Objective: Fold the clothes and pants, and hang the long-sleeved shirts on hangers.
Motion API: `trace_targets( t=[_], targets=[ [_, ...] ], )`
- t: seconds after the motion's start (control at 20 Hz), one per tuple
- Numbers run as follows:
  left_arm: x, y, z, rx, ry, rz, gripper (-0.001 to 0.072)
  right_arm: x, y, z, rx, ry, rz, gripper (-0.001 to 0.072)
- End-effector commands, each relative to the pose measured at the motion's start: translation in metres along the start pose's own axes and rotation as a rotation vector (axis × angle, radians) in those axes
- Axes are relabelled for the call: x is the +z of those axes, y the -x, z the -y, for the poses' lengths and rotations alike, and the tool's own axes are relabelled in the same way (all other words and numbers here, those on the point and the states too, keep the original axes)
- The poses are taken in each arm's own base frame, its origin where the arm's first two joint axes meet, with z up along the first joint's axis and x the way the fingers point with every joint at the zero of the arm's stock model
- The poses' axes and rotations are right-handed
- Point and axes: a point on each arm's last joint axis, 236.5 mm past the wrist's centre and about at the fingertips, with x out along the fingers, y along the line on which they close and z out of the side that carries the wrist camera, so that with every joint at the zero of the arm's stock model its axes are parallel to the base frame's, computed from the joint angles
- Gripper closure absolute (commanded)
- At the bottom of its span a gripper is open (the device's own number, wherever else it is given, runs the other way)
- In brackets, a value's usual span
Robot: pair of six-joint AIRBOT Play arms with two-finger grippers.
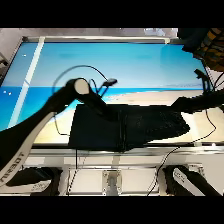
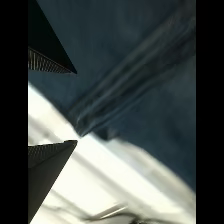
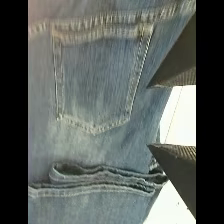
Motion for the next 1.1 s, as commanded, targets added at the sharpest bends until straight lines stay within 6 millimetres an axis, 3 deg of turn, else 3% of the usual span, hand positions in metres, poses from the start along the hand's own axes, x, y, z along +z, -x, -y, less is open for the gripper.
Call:
trace_targets(
  t=[0.0,0.1,0.15,0.2,0.3,0.4,0.55,0.7,0.9,1.05],
  targets=[
    [0.007,0.062,-0.053,0.180,0.056,0.123,0.0229,-0.016,-0.047,-0.018,0.050,0.025,-0.026,0.0322],
    [-0.005,0.094,-0.074,0.233,0.099,0.136,0.0229,-0.032,-0.093,-0.045,0.107,0.056,-0.041,0.0320],
    [-0.013,0.107,-0.083,0.244,0.130,0.132,0.0229,-0.036,-0.111,-0.059,0.122,0.086,-0.027,0.0268],
    [-0.022,0.116,-0.090,0.253,0.157,0.123,0.0229,-0.036,-0.126,-0.071,0.122,0.125,-0.001,0.0152],
    [-0.035,0.129,-0.103,0.262,0.214,0.112,0.0228,-0.031,-0.149,-0.099,0.122,0.187,0.056,0.0143],
    [-0.044,0.137,-0.118,0.271,0.267,0.113,0.0228,-0.025,-0.172,-0.112,0.116,0.176,0.083,0.0143],
    [-0.063,0.133,-0.136,0.272,0.341,0.092,0.0227,-0.042,-0.213,-0.108,0.102,0.129,-0.009,0.0143],
    [-0.088,0.117,-0.149,0.257,0.390,0.033,0.0227,-0.050,-0.237,-0.110,0.095,0.146,-0.070,0.0144],
    [-0.114,0.092,-0.163,0.241,0.427,-0.019,0.0226,-0.033,-0.254,-0.118,0.093,0.154,-0.052,0.0155],
    [-0.119,0.087,-0.175,0.248,0.454,-0.006,0.0225,-0.023,-0.264,-0.121,0.091,0.149,-0.055,0.0172]
  ],
)
